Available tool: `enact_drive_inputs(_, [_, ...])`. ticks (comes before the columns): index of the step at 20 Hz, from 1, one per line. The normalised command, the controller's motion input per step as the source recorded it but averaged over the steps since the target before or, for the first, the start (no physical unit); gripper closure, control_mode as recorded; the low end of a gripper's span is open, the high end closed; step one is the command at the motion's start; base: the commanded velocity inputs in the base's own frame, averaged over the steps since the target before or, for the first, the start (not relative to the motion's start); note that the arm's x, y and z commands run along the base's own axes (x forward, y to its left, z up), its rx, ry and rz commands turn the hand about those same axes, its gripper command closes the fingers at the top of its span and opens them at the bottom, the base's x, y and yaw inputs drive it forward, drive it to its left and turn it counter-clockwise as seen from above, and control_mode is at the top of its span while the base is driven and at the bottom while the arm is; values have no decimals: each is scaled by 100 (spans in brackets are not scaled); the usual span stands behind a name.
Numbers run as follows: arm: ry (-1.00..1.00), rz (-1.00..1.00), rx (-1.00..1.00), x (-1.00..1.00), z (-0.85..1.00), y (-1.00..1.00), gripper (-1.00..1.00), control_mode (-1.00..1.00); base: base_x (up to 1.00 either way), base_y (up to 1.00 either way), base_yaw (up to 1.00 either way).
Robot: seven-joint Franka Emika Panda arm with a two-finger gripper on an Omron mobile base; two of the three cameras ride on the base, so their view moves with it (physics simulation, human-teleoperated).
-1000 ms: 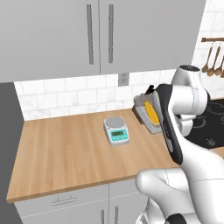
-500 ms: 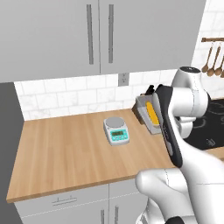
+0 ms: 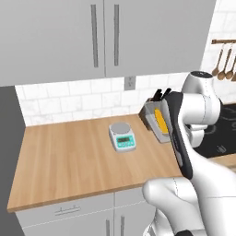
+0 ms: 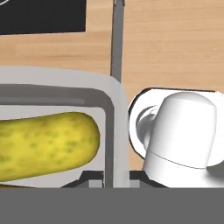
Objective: Take the meat container that has the fish and place it on the second highest rack of the freezer. Then take the vegetable container that has the cucumber and corn and place it on the highest rack of the freezer.
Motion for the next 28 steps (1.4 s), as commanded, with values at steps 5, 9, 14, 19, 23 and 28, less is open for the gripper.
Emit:
enact_drive_inputs(5, [0, 0, 0, 0, 0, 0, 100, 100, -46, 0, 0])
enact_drive_inputs(9, [0, 0, 0, 0, 0, 0, 100, 100, -69, 0, 34])
enact_drive_inputs(14, [0, 0, 0, 0, 0, 0, 100, 100, -56, 0, 78])
enact_drive_inputs(19, [0, 0, 0, 0, 0, 0, 100, 100, -21, 5, 97])
enact_drive_inputs(23, [0, 0, 0, 0, 0, 0, 100, 100, -9, 26, 92])
enact_drive_inputs(28, [0, 0, 0, 0, 0, 0, 100, 100, 11, 30, 77])
